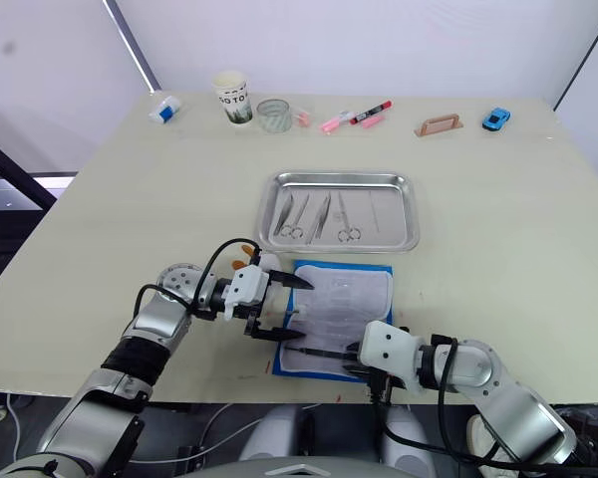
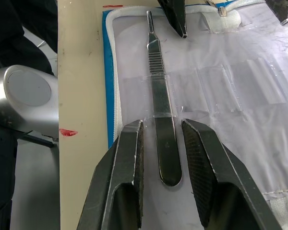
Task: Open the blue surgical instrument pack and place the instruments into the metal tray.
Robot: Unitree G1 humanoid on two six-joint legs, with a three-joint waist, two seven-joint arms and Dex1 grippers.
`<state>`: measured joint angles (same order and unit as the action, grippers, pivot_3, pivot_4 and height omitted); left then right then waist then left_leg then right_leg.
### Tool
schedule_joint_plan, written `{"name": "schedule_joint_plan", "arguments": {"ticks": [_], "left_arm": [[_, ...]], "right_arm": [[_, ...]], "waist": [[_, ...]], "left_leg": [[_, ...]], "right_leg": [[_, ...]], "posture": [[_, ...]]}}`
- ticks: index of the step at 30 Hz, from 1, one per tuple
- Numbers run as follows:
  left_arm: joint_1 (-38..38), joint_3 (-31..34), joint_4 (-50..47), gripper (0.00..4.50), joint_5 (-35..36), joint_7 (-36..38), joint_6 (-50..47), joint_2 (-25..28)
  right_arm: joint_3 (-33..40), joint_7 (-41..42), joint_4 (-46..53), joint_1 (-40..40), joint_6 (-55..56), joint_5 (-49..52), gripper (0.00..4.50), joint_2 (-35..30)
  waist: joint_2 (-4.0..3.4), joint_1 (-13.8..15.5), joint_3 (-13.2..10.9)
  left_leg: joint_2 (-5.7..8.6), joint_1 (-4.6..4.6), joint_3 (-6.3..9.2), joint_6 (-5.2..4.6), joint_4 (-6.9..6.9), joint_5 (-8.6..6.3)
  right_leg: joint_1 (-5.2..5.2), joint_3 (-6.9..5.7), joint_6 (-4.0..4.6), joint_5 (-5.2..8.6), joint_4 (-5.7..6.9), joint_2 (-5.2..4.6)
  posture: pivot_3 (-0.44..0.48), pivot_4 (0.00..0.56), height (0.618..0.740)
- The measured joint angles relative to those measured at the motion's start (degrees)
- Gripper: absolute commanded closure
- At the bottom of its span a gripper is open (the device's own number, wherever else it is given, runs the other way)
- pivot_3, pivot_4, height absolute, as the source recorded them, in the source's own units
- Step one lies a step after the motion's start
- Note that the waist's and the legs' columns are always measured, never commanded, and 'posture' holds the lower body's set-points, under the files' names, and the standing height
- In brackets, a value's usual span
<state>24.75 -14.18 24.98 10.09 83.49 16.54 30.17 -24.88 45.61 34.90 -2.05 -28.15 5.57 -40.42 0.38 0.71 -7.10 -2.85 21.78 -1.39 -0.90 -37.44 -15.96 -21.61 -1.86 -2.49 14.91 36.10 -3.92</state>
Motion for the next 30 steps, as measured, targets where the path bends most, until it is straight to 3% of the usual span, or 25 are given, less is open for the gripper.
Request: {"name": "schedule_joint_plan", "arguments": {"ticks": [1, 2, 18, 30], "left_arm": [[0.0, 0.0, 0.1, 0.00, 0.0, 0.0, 0.0, 0.0], [0.1, 0.0, 0.2, 0.00, 0.0, 0.0, 0.0, 0.0], [0.2, -0.1, 0.4, 0.00, 0.0, -0.2, 0.0, 0.1], [0.3, -0.4, 0.4, 0.00, 0.0, -0.8, 0.0, -0.1]], "right_arm": [[0.0, 0.0, -0.1, 0.0, 0.0, -0.1, 4.42, 0.0], [-0.2, 0.1, -0.2, -0.1, 0.0, -0.1, 4.47, -0.1], [0.4, 2.2, -2.0, 0.8, 3.7, -0.3, 4.47, -2.3], [1.5, 4.7, 2.8, 3.1, -5.0, 0.8, 4.47, -6.8]], "waist": [[0.00, 0.0, 0.0], [0.02, 0.0, 0.1], [0.15, 0.0, 0.5], [0.14, 0.1, 0.5]], "left_leg": [[0.00, 0.00, 0.00, 0.00, 0.00, 0.00], [0.00, 0.00, 0.00, 0.00, 0.00, 0.00], [0.00, 0.00, 0.00, 0.00, 0.00, 0.00], [0.00, 0.01, 0.01, 0.00, -0.02, 0.00]], "right_leg": [[0.00, 0.00, 0.00, 0.00, 0.00, 0.00], [0.00, 0.00, 0.00, 0.00, 0.00, 0.00], [0.01, 0.01, 0.01, 0.00, 0.00, 0.01], [0.01, 0.01, 0.02, 0.00, 0.00, 0.00]], "posture": [[0.000, 0.150, 0.740], [0.000, 0.150, 0.740], [0.000, 0.150, 0.740], [0.000, 0.150, 0.740]]}}
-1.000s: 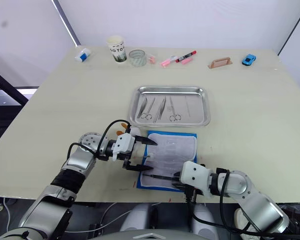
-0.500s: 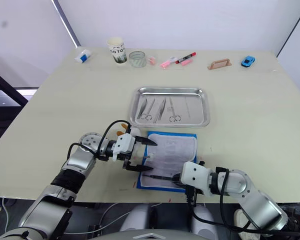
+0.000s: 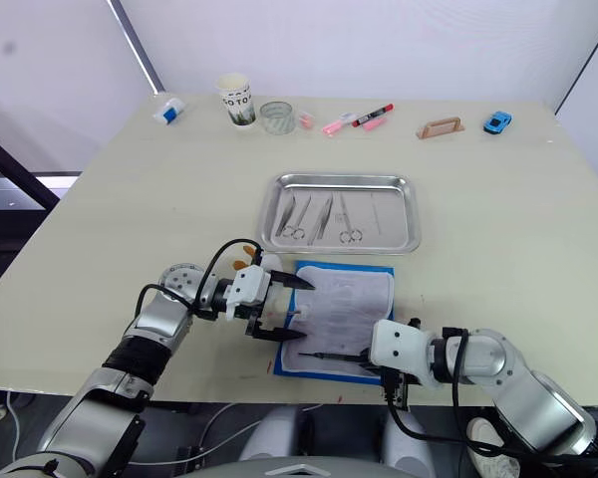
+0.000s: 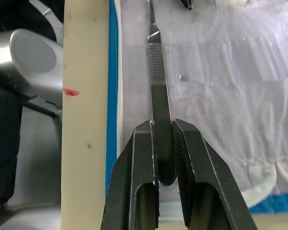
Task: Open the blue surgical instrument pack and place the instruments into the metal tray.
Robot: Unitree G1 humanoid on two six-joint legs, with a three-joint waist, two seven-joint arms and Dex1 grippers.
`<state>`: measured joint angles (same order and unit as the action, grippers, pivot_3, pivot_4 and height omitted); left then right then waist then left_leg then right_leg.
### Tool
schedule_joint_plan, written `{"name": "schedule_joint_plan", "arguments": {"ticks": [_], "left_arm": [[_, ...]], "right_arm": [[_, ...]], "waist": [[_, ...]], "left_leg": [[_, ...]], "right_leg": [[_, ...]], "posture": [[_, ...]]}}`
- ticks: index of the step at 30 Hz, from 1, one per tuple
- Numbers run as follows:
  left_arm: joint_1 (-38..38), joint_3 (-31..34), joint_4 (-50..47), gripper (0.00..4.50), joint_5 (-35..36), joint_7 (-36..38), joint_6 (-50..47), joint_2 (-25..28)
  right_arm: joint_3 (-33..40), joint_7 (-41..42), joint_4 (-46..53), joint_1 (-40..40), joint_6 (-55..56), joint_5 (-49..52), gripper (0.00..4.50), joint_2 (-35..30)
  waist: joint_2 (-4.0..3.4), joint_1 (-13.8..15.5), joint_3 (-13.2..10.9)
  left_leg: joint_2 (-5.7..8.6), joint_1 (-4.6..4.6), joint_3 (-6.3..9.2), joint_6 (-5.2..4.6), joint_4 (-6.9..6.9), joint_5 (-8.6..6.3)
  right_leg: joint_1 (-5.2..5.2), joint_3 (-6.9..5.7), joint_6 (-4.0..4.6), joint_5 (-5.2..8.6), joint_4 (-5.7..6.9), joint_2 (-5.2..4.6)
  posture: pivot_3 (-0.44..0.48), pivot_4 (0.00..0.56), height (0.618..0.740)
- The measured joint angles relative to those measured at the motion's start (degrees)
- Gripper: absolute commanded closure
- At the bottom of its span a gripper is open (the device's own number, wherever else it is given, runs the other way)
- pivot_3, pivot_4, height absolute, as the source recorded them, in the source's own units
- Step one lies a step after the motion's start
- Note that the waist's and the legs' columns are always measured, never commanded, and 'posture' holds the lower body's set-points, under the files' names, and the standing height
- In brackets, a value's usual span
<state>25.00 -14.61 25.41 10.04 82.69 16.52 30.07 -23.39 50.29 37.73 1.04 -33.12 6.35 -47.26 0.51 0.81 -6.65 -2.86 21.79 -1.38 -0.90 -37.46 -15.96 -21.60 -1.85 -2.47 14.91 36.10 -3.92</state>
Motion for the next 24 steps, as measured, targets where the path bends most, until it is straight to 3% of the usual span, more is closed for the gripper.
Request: {"name": "schedule_joint_plan", "arguments": {"ticks": [16, 24], "left_arm": [[0.0, -0.2, 0.1, 0.00, 0.0, -0.1, 0.1, -0.1], [0.0, -0.2, 0.1, 0.00, 0.0, -0.2, 0.1, -0.2]], "right_arm": [[3.0, 2.1, 3.3, 1.0, -6.1, 2.1, 4.47, -5.3], [2.9, 2.0, 3.4, 2.1, -6.9, 2.2, 4.47, -4.4]], "waist": [[-0.01, 0.0, 0.0], [-0.04, 0.0, 0.0]], "left_leg": [[0.02, 0.01, 0.01, 0.00, -0.02, 0.00], [0.02, 0.02, 0.01, 0.00, -0.02, 0.00]], "right_leg": [[0.00, 0.00, 0.00, 0.00, 0.00, -0.02], [0.00, -0.01, 0.00, 0.00, 0.00, -0.02]], "posture": [[0.000, 0.150, 0.740], [0.000, 0.150, 0.740]]}}
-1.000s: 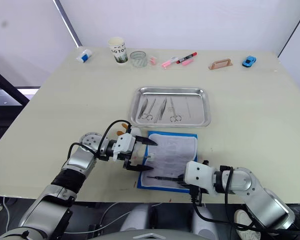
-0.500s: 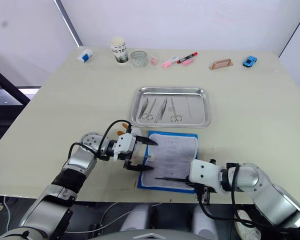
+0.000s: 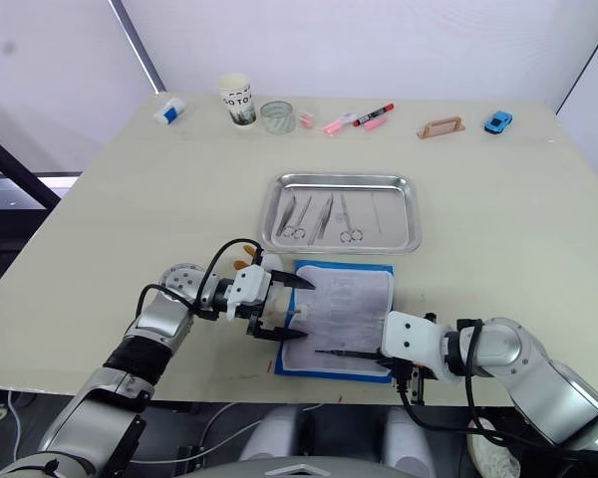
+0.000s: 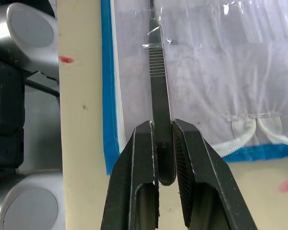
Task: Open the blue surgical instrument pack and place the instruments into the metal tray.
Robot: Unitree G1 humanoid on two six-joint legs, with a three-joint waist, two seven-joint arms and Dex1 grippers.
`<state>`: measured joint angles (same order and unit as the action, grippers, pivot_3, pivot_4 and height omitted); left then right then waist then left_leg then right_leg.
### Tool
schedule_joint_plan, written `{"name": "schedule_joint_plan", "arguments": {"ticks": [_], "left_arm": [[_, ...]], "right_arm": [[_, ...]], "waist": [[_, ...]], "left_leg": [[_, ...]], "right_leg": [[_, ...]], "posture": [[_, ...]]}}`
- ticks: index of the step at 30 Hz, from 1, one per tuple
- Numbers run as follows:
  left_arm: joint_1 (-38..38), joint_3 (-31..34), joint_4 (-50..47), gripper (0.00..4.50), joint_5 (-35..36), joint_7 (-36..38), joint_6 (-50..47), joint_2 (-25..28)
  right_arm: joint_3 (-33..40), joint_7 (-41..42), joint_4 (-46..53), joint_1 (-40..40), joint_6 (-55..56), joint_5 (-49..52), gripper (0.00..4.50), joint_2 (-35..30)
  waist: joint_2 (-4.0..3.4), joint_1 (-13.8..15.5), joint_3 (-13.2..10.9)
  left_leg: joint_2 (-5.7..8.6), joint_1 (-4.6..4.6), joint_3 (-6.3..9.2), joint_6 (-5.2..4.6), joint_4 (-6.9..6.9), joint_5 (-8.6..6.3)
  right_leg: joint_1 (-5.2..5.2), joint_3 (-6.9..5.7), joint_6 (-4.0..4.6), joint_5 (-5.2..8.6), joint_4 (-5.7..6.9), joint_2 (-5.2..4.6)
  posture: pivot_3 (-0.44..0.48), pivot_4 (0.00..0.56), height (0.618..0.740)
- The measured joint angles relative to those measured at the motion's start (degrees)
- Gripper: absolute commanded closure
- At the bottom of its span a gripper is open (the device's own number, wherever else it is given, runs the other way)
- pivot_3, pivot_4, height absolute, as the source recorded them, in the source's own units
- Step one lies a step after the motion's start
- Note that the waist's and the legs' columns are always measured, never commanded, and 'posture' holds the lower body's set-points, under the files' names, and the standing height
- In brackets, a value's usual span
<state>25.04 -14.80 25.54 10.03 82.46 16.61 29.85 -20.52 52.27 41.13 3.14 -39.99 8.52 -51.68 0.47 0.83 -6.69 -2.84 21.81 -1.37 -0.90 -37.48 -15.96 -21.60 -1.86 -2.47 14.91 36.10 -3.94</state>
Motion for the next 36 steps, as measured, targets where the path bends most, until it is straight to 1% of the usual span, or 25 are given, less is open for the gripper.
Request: {"name": "schedule_joint_plan", "arguments": {"ticks": [3, 11, 14, 18, 19, 20, 21, 23, 24, 26, 27, 29, 31, 32, 34, 35, 36], "left_arm": [[0.0, 0.0, 0.0, 0.00, 0.0, 0.0, 0.0, 0.0], [0.0, 0.0, 0.0, 0.00, 0.0, -0.1, 0.0, 0.0], [0.0, 0.0, 0.1, 0.00, 0.0, -0.1, 0.0, -0.1], [0.1, 0.0, 0.3, 0.00, 0.0, -0.1, 0.1, -0.2], [0.1, 0.0, 0.3, 0.00, 0.0, -0.1, 0.1, -0.2], [0.1, 0.0, 0.4, 0.00, 0.0, -0.1, 0.1, -0.2], [0.2, 0.0, 0.4, 0.00, 0.0, -0.1, 0.1, -0.2], [0.3, 0.0, 0.5, 0.00, 0.0, -0.1, 0.1, -0.2], [0.3, -0.1, 0.6, 0.00, 0.0, 0.0, 0.1, -0.2], [0.4, -0.1, 0.7, 0.00, 0.0, 0.0, 0.1, -0.2], [0.4, 0.0, 0.8, 0.00, 0.0, 0.0, 0.2, -0.2], [0.5, -0.1, 1.1, 0.00, -0.1, 0.0, 0.2, -0.3], [0.6, -0.1, 1.1, 0.00, -0.1, 0.0, 0.2, -0.4], [0.7, -0.2, 1.1, 0.00, -0.1, 0.0, 0.3, -0.4], [0.7, -0.2, 1.1, 0.00, -0.1, -0.1, 0.3, -0.5], [0.7, -0.2, 1.2, 0.00, -0.1, -0.1, 0.4, -0.4], [0.8, -0.3, 1.2, 0.00, -0.2, -0.2, 0.4, -0.5]], "right_arm": [[0.3, 0.4, 0.0, -0.3, 0.1, 0.3, 4.47, -1.1], [4.0, 1.9, 0.0, -2.6, 2.1, 1.2, 4.47, -4.9], [8.3, 3.6, -0.5, -5.2, 4.4, 1.8, 4.47, -7.7], [12.9, 5.3, -1.8, -8.3, 7.3, 2.7, 4.47, -9.7], [15.1, 6.2, -2.3, -9.3, 8.6, 3.2, 4.47, -10.6], [15.3, 6.3, -2.4, -9.4, 8.8, 3.3, 4.47, -10.7], [17.5, 7.5, -2.9, -10.5, 9.8, 4.3, 4.47, -11.0], [19.7, 8.5, -3.5, -11.2, 10.6, 5.3, 4.47, -11.2], [22.2, 9.4, -4.0, -11.6, 10.9, 7.2, 4.47, -11.0], [23.5, 9.8, -4.0, -11.5, 10.6, 8.5, 4.47, -10.8], [24.4, 9.4, -4.1, -10.5, 9.2, 10.6, 4.47, -9.2], [25.3, 6.3, -4.1, -5.9, 5.2, 14.8, 4.47, -4.6], [25.4, 3.8, -4.0, -2.6, 2.4, 16.6, 4.47, -2.2], [25.0, -0.4, -4.0, 1.9, -1.6, 18.1, 4.47, 1.5], [24.5, -2.6, -4.0, 3.9, -3.6, 18.7, 4.47, 3.1], [22.9, -6.2, -4.4, 7.6, -6.7, 18.8, 4.47, 6.3], [22.3, -7.6, -4.5, 8.8, -7.5, 18.7, 4.47, 7.4]], "waist": [[-0.01, 0.0, 0.0], [-0.02, 0.0, 0.0], [-0.02, 0.0, 0.0], [-0.06, 0.1, 0.0], [-0.06, 0.1, 0.0], [-0.05, 0.0, 0.0], [-0.06, 0.1, 0.0], [-0.07, 0.1, 0.0], [-0.08, 0.1, 0.0], [-0.08, 0.1, 0.0], [-0.07, 0.1, 0.0], [-0.13, 0.0, 0.0], [-0.13, 0.1, 0.0], [-0.14, 0.1, 0.0], [-0.16, 0.2, 0.0], [-0.16, 0.1, 0.0], [-0.22, 0.1, 0.0]], "left_leg": [[0.00, 0.00, 0.00, 0.00, 0.00, 0.00], [0.00, 0.00, -0.01, 0.00, 0.00, 0.00], [0.02, 0.01, -0.01, 0.00, -0.01, 0.00], [0.02, 0.01, -0.02, 0.00, -0.01, 0.00], [0.02, 0.01, -0.02, 0.00, -0.01, 0.00], [0.02, 0.00, -0.02, 0.00, -0.01, 0.00], [0.02, 0.01, -0.02, 0.00, -0.01, 0.00], [0.03, 0.01, -0.02, 0.00, -0.01, 0.00], [0.03, 0.01, -0.02, 0.00, -0.01, 0.00], [0.03, 0.01, -0.01, 0.00, -0.02, 0.00], [0.03, 0.00, -0.01, 0.00, -0.02, 0.00], [0.05, -0.01, 0.02, 0.00, -0.04, 0.00], [0.05, 0.00, 0.05, 0.00, -0.04, 0.00], [0.05, 0.00, 0.05, 0.00, -0.04, 0.00], [0.09, 0.02, 0.07, 0.00, -0.04, 0.00], [0.08, 0.01, 0.06, 0.00, -0.04, 0.00], [0.10, 0.02, 0.07, 0.00, -0.04, 0.00]], "right_leg": [[0.00, 0.00, 0.00, 0.00, 0.00, 0.00], [0.01, 0.00, 0.00, 0.00, 0.00, 0.00], [0.02, 0.01, -0.01, 0.00, 0.00, -0.01], [0.03, 0.01, -0.01, 0.00, 0.00, -0.01], [0.03, 0.02, -0.01, 0.00, 0.00, -0.01], [0.04, 0.02, -0.01, 0.00, 0.00, -0.01], [0.03, 0.01, -0.01, 0.00, 0.00, -0.01], [0.04, 0.02, -0.03, -0.02, 0.00, -0.01], [0.04, 0.02, -0.04, -0.02, 0.00, -0.01], [0.05, 0.00, -0.04, -0.03, 0.00, 0.00], [0.05, 0.01, -0.04, -0.03, 0.00, 0.00], [0.05, 0.05, -0.04, -0.03, 0.03, 0.01], [0.05, 0.04, -0.04, -0.03, 0.04, 0.01], [0.04, 0.04, -0.03, -0.03, 0.05, 0.01], [0.04, 0.03, -0.03, -0.04, 0.05, -0.01], [0.03, 0.05, -0.02, -0.03, 0.08, -0.01], [0.02, 0.04, -0.01, -0.02, 0.09, -0.02]], "posture": [[0.000, 0.150, 0.740], [0.000, 0.150, 0.740], [0.000, 0.150, 0.740], [0.000, 0.150, 0.740], [0.000, 0.150, 0.740], [0.000, 0.150, 0.740], [0.000, 0.150, 0.740], [0.000, 0.150, 0.740], [0.000, 0.150, 0.740], [0.000, 0.150, 0.740], [0.000, 0.150, 0.740], [0.000, 0.150, 0.740], [0.000, 0.150, 0.740], [0.000, 0.150, 0.740], [0.000, 0.150, 0.740], [0.000, 0.150, 0.740], [0.000, 0.150, 0.740]]}}
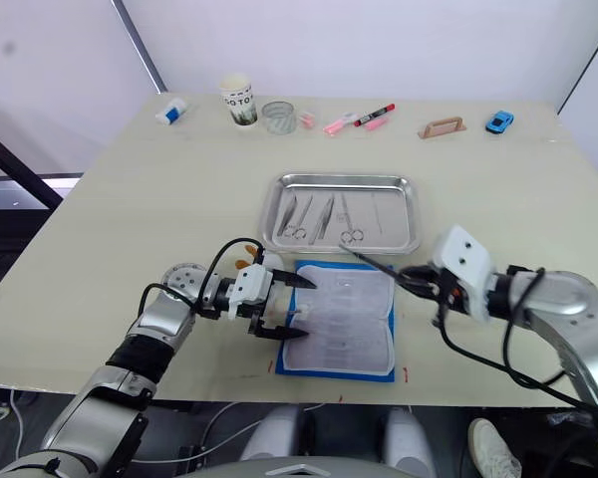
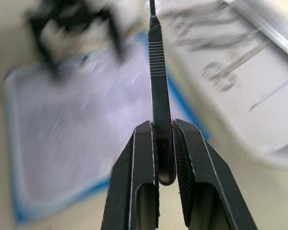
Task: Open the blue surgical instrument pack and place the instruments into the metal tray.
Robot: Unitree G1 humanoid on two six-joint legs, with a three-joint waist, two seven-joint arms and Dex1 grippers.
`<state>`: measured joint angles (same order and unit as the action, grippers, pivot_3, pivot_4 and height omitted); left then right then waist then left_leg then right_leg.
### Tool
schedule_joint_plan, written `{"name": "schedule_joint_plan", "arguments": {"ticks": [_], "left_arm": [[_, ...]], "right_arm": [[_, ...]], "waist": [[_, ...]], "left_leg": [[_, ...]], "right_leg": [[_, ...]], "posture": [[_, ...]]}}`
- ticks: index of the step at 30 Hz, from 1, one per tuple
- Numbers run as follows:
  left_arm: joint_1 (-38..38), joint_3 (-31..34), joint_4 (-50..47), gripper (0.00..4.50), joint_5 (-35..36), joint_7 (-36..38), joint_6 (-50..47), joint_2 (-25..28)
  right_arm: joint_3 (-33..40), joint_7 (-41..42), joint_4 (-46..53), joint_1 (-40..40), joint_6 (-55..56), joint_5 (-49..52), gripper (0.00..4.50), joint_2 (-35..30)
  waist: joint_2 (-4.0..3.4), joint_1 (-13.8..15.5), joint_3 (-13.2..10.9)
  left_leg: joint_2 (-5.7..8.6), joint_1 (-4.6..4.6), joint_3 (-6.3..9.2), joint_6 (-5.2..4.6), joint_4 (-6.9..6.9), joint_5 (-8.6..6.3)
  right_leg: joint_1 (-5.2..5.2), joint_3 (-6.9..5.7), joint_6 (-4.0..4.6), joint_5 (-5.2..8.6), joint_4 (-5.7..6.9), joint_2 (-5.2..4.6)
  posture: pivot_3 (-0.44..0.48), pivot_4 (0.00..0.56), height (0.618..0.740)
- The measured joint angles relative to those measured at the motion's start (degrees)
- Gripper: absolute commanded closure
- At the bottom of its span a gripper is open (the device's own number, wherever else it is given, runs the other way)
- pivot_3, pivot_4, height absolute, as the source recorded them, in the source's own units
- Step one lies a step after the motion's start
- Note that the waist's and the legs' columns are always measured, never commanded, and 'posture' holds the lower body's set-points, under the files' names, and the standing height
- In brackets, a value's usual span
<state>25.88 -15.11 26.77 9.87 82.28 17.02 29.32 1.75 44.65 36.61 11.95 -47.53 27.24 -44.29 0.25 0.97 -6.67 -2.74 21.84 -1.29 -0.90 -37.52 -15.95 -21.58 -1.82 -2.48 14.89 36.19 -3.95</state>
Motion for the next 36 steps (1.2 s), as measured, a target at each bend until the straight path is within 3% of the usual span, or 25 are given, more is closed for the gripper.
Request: {"name": "schedule_joint_plan", "arguments": {"ticks": [6, 7, 13, 20, 34, 35, 36], "left_arm": [[0.0, 0.0, 0.2, 0.00, 0.0, -0.1, 0.2, 0.0], [-0.1, 0.1, 0.2, 0.00, 0.0, -0.2, 0.2, -0.1], [-0.4, 0.4, 0.1, 0.00, -0.1, -0.4, 0.2, -0.3], [-1.1, 0.9, -0.5, 0.00, -0.1, -1.1, 0.2, -0.3], [-1.5, 1.0, -1.2, 0.00, -0.1, -1.5, -0.2, -0.3], [-1.5, 1.0, -1.2, 0.00, -0.1, -1.5, -0.2, -0.3], [-1.6, 1.1, -1.2, 0.00, -0.1, -1.5, -0.2, -0.3]], "right_arm": [[-4.6, -12.0, -7.3, 11.3, -8.4, -3.3, 4.47, 9.6], [-5.5, -17.4, -10.7, 16.0, -13.0, -5.3, 4.47, 13.3], [-2.1, -31.1, -24.3, 26.0, -23.2, -9.1, 4.47, 27.5], [2.2, -39.3, -33.6, 27.8, -21.7, -13.0, 4.47, 33.8], [3.8, -43.7, -41.8, 28.0, -15.2, -15.5, 4.47, 39.1], [3.8, -43.7, -42.0, 28.0, -14.9, -15.6, 3.54, 39.1], [3.7, -43.7, -42.6, 28.0, -14.4, -15.7, 3.21, 39.1]], "waist": [[-0.12, -0.1, 0.0], [-0.16, 0.0, 0.0], [-0.23, 0.0, 0.1], [-0.32, -0.2, 0.0], [-0.40, -0.3, 0.0], [-0.40, -0.3, 0.0], [-0.41, -0.3, 0.0]], "left_leg": [[0.02, -0.02, -0.04, -0.01, -0.01, 0.00], [0.04, -0.03, -0.02, -0.01, -0.01, 0.00], [0.07, -0.02, -0.03, -0.01, -0.01, 0.01], [0.11, -0.03, 0.00, -0.01, -0.01, 0.01], [0.11, -0.03, 0.02, -0.01, -0.01, 0.01], [0.11, -0.03, 0.02, -0.01, -0.01, 0.01], [0.11, -0.04, 0.02, -0.01, -0.01, 0.01]], "right_leg": [[-0.02, 0.05, -0.01, -0.01, 0.12, -0.01], [-0.04, 0.05, -0.09, -0.06, 0.20, -0.02], [-0.09, 0.05, -0.09, -0.05, 0.37, -0.02], [-0.11, 0.16, -0.12, -0.04, 0.44, -0.02], [-0.12, 0.20, -0.14, -0.03, 0.46, -0.02], [-0.12, 0.19, -0.14, -0.03, 0.46, -0.02], [-0.13, 0.19, -0.14, -0.03, 0.45, -0.02]], "posture": [[0.000, 0.150, 0.740], [0.000, 0.150, 0.740], [0.000, 0.150, 0.740], [0.000, 0.150, 0.740], [0.000, 0.150, 0.740], [0.000, 0.150, 0.740], [0.000, 0.150, 0.740]]}}
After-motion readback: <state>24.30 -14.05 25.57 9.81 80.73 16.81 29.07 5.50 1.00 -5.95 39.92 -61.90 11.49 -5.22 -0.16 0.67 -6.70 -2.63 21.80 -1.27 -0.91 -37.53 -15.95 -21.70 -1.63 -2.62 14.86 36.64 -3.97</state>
